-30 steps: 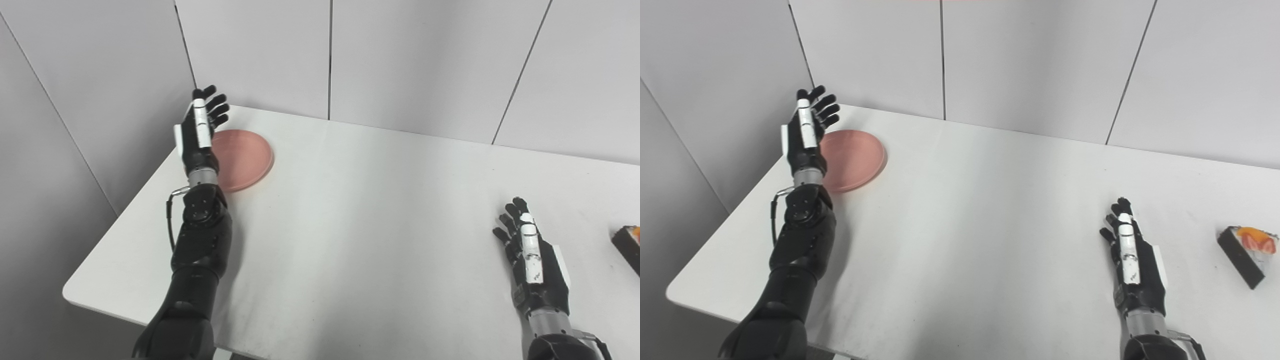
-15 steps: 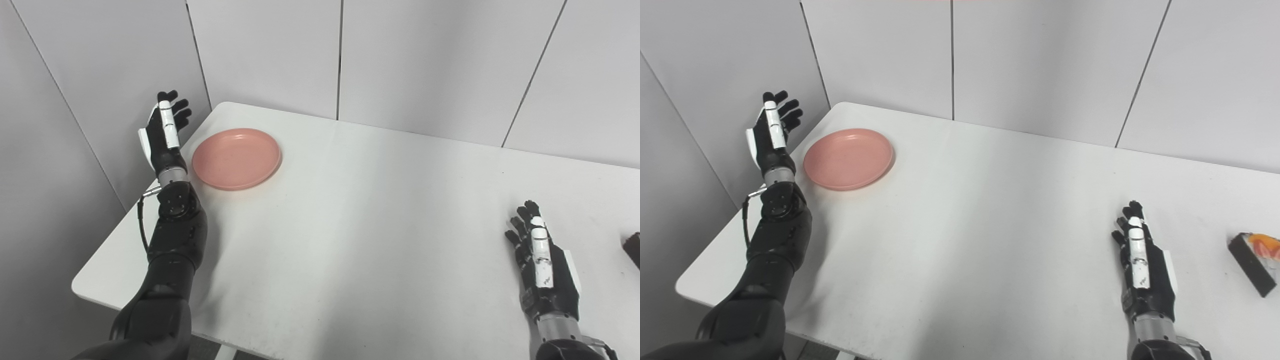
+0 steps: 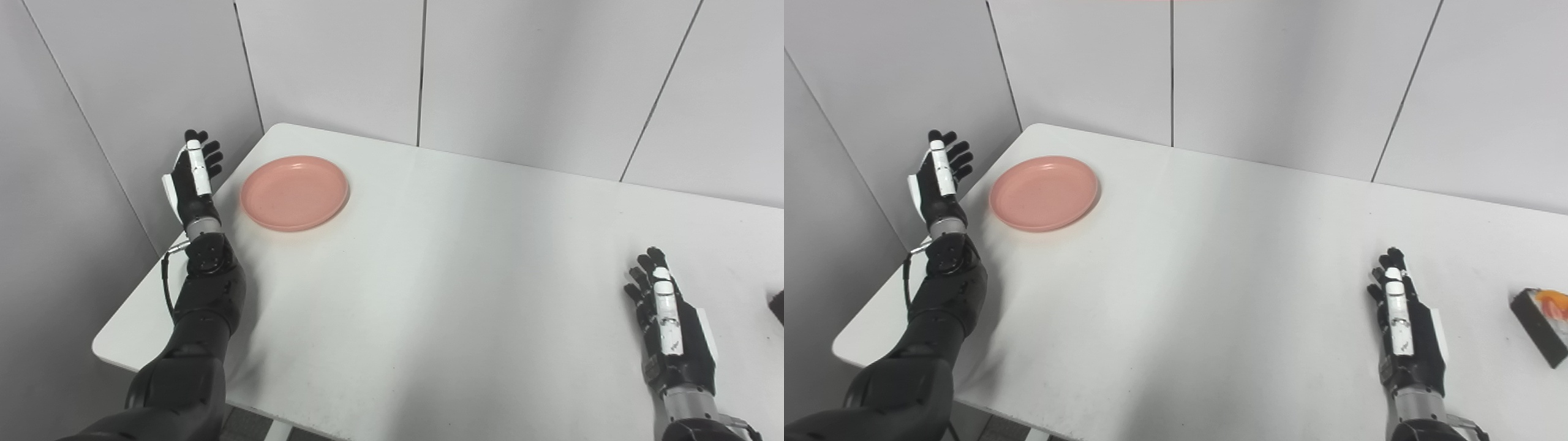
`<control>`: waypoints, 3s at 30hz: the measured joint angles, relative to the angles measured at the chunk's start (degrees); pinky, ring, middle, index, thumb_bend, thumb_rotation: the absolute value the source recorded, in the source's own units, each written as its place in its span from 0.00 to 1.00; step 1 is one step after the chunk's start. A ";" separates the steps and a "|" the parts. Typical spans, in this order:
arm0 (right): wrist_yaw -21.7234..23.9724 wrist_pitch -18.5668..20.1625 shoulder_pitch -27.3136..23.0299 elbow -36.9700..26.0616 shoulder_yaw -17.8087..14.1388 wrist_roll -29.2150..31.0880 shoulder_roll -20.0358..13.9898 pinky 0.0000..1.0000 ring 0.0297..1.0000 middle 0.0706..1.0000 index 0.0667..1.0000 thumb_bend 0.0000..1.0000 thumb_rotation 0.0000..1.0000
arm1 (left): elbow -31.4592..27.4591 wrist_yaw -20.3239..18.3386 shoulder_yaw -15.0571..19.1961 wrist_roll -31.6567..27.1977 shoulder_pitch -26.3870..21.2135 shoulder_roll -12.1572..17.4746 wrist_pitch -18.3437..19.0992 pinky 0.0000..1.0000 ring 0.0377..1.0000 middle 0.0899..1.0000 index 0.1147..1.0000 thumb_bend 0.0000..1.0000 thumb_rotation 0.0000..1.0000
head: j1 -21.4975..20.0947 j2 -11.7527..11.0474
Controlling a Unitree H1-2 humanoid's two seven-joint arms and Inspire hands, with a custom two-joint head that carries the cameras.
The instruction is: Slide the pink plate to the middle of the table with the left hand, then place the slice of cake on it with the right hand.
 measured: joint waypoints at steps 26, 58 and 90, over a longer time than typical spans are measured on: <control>-1.03 1.09 0.89 -1.72 -0.06 -0.30 -0.04 0.98 0.96 0.96 0.96 0.52 0.89 | -0.67 -11.09 -5.06 -3.90 -0.32 -0.52 7.92 1.00 0.92 0.87 0.88 0.71 1.00 | -0.18 1.05; -0.88 1.60 1.01 -2.20 0.46 -1.11 -0.12 0.98 0.96 0.96 0.96 0.55 0.90 | -10.17 -18.34 -9.16 -5.94 1.09 -5.94 15.58 0.90 0.86 0.82 0.82 0.71 1.00 | -1.49 1.58; -1.22 1.68 0.87 -2.27 0.92 -2.36 0.32 0.97 0.94 0.94 0.96 0.54 0.88 | -27.12 -21.43 -18.57 -0.96 6.11 -14.01 24.30 0.90 0.90 0.89 0.88 0.70 1.00 | -4.04 2.90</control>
